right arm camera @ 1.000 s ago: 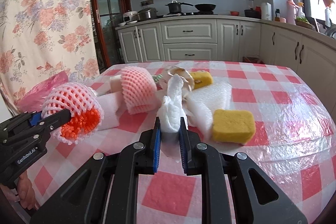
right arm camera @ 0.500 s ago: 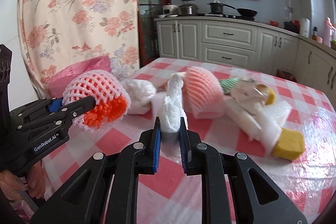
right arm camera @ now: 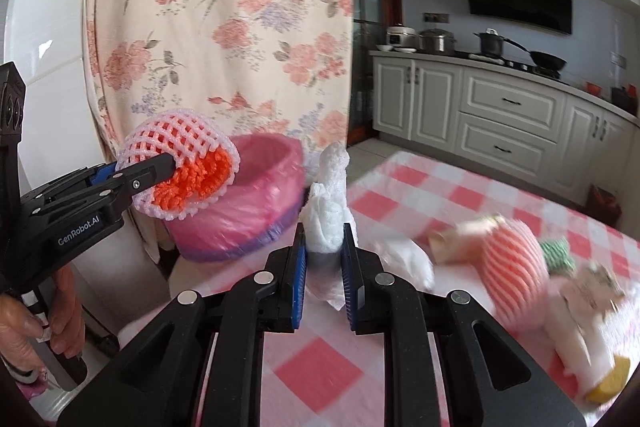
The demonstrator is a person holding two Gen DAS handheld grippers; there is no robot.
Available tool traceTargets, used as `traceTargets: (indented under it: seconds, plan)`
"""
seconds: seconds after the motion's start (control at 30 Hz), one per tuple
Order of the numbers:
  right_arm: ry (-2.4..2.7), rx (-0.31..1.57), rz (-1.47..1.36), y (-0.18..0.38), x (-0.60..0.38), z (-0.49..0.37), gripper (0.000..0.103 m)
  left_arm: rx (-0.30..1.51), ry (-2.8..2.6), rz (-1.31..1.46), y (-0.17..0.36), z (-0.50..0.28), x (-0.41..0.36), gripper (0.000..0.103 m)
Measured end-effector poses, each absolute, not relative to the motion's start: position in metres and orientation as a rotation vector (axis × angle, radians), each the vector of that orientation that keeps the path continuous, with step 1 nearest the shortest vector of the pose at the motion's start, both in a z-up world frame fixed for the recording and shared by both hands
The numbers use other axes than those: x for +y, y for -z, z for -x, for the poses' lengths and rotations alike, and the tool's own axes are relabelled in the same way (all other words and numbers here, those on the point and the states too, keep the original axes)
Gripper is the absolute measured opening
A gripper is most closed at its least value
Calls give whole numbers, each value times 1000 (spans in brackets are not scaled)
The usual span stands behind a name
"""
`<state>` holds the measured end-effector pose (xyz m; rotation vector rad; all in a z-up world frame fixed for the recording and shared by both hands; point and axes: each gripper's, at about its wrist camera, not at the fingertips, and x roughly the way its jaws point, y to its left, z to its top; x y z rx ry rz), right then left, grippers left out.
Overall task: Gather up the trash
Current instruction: 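Carry the foam net and tissue to the bin and release both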
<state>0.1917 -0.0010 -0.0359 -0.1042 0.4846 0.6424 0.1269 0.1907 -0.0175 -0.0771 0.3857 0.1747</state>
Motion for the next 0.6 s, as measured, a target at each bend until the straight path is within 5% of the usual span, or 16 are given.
traceTargets:
  seconds: [0.43,0.53,0.6]
  plan:
    - [-805,453,124,9,112,-264,18,411,-309,127,14,-193,293,37]
    - [-813,460,125,13,126,-277,22,421,-314,132,19,-205,305,43]
    - [-821,475,118,17,132,-287,34,420,-331,138,21,-209,310,59]
